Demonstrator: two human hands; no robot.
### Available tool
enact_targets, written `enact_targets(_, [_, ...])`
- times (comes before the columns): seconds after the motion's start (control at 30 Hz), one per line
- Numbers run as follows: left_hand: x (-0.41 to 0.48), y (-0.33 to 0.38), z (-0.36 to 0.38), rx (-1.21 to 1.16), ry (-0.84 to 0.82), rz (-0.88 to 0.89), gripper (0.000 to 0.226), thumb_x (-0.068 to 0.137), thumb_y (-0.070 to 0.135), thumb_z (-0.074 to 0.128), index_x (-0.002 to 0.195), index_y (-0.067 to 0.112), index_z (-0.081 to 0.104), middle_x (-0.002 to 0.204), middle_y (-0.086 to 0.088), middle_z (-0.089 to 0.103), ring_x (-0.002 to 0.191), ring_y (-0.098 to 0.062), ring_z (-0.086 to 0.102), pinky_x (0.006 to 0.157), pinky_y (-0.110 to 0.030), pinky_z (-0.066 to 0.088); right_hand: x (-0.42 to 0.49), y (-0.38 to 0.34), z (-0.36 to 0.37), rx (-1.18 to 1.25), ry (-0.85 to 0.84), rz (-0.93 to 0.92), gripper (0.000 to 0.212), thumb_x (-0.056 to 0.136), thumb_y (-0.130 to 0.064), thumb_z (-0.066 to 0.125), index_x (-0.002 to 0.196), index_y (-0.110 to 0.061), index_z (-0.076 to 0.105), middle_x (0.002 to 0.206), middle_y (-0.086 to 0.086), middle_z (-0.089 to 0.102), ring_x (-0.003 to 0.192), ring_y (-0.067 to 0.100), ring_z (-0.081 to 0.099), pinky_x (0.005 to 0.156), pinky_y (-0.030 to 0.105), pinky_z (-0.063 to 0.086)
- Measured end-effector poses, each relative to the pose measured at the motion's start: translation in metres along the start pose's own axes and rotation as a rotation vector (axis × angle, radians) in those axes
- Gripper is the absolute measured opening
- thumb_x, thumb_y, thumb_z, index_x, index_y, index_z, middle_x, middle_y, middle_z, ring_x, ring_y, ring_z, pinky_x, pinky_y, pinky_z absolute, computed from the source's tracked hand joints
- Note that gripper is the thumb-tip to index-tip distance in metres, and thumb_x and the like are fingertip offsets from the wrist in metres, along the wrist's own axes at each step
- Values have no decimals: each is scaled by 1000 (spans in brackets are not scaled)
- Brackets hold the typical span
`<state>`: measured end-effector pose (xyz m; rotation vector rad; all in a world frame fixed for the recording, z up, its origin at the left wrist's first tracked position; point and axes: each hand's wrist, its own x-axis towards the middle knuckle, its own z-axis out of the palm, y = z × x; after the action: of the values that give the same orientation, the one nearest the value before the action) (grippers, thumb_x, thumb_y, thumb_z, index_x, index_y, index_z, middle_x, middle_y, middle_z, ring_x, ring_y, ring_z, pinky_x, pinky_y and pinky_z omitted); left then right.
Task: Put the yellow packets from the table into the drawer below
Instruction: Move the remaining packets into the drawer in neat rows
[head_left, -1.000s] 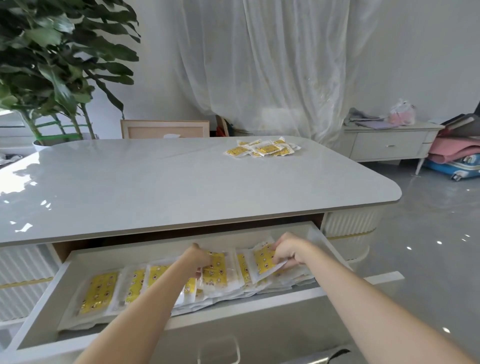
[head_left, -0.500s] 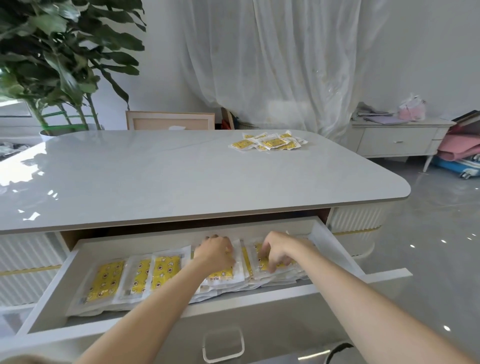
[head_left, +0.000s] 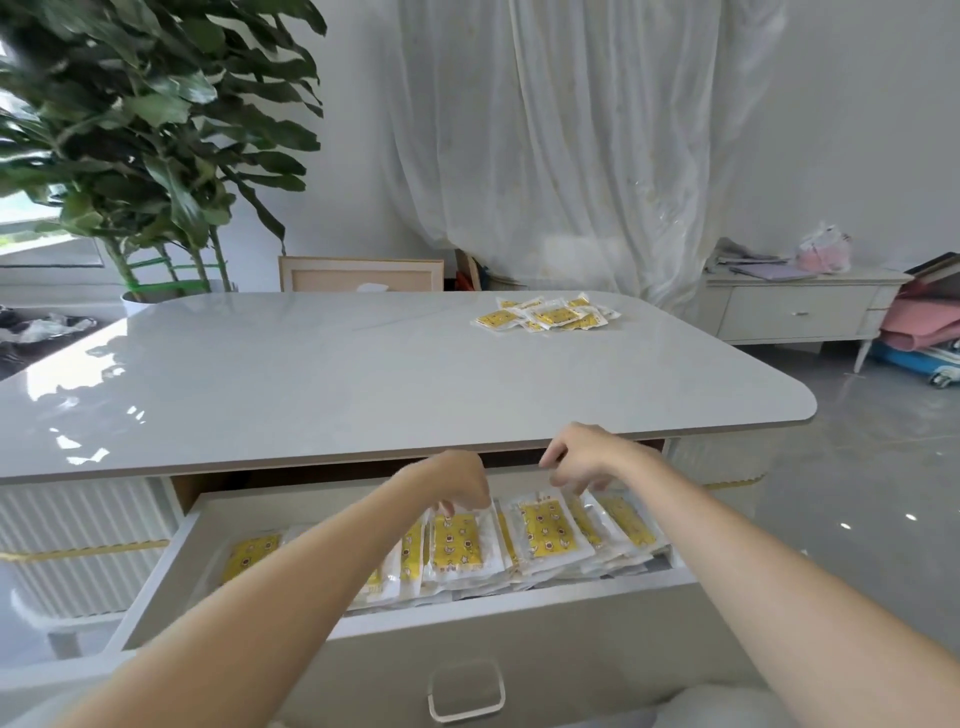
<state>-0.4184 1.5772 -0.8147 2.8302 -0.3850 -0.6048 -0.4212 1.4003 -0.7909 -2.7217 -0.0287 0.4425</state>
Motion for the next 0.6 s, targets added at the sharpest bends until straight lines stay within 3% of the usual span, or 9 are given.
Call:
enact_targets(0.13, [-23,-1,-41,-233,108,12,30,93,15,45,119,11,59,101,0,68,73,-14,63,61,-18,49,-9,2,-30,171,237,13,32,86,-10,54,113,-20,66,97,-2,62,85,18,68,77,30,54])
enact_targets(0.23, [-29,-5,-65,-385,243,43,30,92,13,45,120,14,58,98,-1,66,69,-13,62,59,-17,48,-9,5,-41,261,389,18,37,84,-4,51,116,-19,66,119,3,62,104,22,60,92,31,48])
enact_targets(0.3, [-24,-8,-73,-436,324,70,32,91,13,48,121,14,57,102,-5,64,77,-17,59,62,-20,47,-4,8,-45,311,446,33,37,85,-6,51,117,-20,65,125,3,59,113,21,56,92,28,44])
enact_targets(0.47, [13,-10,-75,-375,443,119,39,95,22,48,134,22,49,129,-5,54,110,-21,53,92,-27,41,26,22,-49,431,531,10,37,89,-12,54,125,-17,59,131,4,56,121,17,52,92,23,39])
enact_targets(0.6, [66,-12,-70,-235,419,132,48,98,29,43,145,27,33,146,-8,37,131,-27,39,107,-36,34,70,36,-52,442,565,23,40,94,-19,50,134,-20,48,139,3,46,131,21,40,89,25,36])
